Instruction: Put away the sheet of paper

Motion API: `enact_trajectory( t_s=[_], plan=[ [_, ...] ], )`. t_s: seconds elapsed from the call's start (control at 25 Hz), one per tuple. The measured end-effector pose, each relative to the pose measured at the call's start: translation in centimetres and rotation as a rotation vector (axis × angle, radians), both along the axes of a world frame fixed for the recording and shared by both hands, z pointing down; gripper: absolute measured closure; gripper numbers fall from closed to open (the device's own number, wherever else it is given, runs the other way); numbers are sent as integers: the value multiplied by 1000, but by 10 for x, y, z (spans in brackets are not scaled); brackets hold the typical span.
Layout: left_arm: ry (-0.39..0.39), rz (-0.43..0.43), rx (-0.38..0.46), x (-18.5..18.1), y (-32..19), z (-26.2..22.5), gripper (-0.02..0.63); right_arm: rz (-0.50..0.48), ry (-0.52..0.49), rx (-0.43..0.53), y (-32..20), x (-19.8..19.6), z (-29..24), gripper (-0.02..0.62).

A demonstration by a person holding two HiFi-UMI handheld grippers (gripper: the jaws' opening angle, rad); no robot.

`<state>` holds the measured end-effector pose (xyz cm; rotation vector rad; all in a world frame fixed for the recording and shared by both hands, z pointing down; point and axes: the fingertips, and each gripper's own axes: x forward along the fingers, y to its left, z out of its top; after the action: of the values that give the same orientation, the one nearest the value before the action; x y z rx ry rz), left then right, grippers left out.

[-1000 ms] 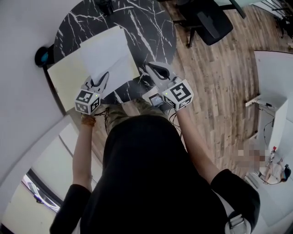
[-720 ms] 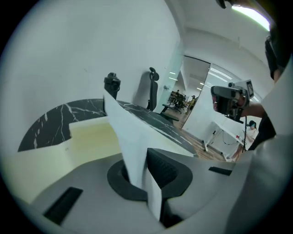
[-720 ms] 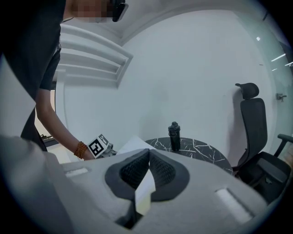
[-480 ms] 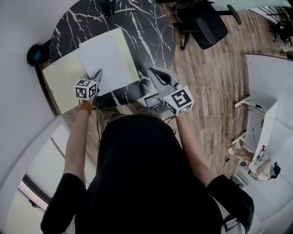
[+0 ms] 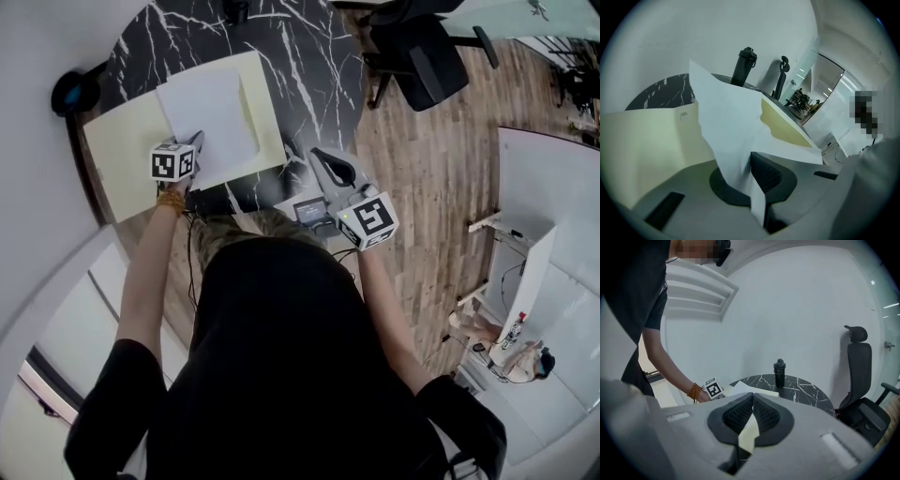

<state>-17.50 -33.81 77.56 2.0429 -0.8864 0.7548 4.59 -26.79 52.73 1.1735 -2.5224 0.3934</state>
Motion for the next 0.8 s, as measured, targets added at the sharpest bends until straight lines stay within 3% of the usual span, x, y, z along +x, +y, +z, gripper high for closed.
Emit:
enact_trajectory(
  t_s=[0.28,0.48,0.64,0.8],
  plan=[
    [-32,26,-45,2,1,10,600,20,-8,13,4,3,-4,597],
    [-54,-21,-71,7,-3,18,600,31,-23,13,8,2,-7,597],
    [-93,75,-44,23,-5,11,600,24,-33,24,3,-5,-14,597],
    [-189,272,4,32,1,12,600,9,-36,34,-1,-12,-16,597]
  ],
)
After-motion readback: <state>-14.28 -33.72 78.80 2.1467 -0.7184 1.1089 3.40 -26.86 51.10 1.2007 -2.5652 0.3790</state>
